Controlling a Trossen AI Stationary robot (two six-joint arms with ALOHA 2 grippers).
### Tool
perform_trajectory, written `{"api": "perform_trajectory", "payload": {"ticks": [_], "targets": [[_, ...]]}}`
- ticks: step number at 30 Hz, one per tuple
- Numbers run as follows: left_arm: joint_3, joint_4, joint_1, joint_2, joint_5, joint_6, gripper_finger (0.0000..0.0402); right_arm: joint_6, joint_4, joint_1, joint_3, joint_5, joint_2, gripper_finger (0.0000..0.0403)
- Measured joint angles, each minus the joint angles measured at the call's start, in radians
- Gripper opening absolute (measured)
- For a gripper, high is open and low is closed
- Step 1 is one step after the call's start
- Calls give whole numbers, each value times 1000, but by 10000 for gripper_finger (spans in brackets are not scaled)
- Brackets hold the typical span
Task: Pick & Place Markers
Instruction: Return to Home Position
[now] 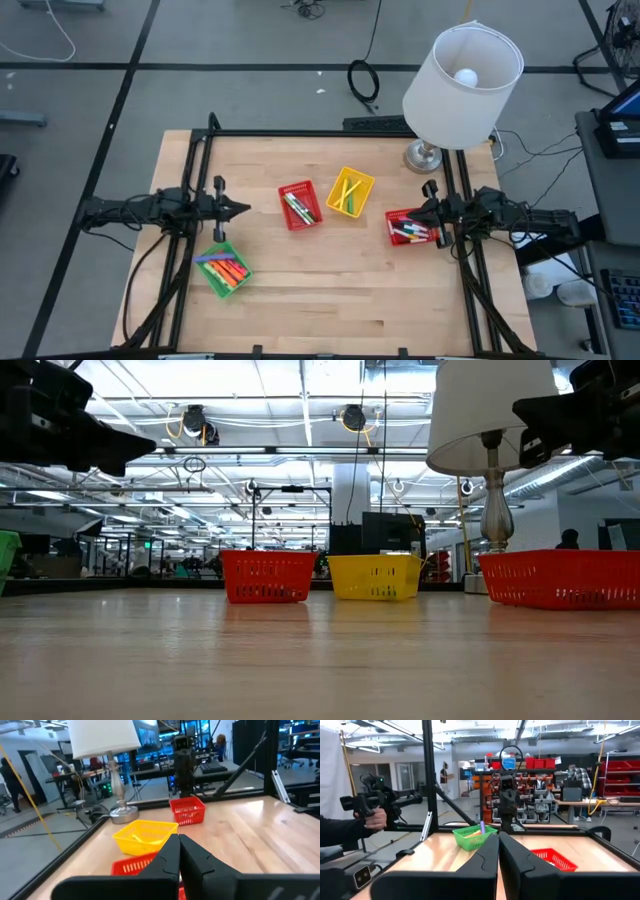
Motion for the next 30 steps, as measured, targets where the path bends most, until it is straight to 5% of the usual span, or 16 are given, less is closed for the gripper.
{"api": "perform_trajectory", "payload": {"ticks": [30], "targets": [[-3,30,0,1,17,-113,16,1,11,0,-4,0,0,0]]}}
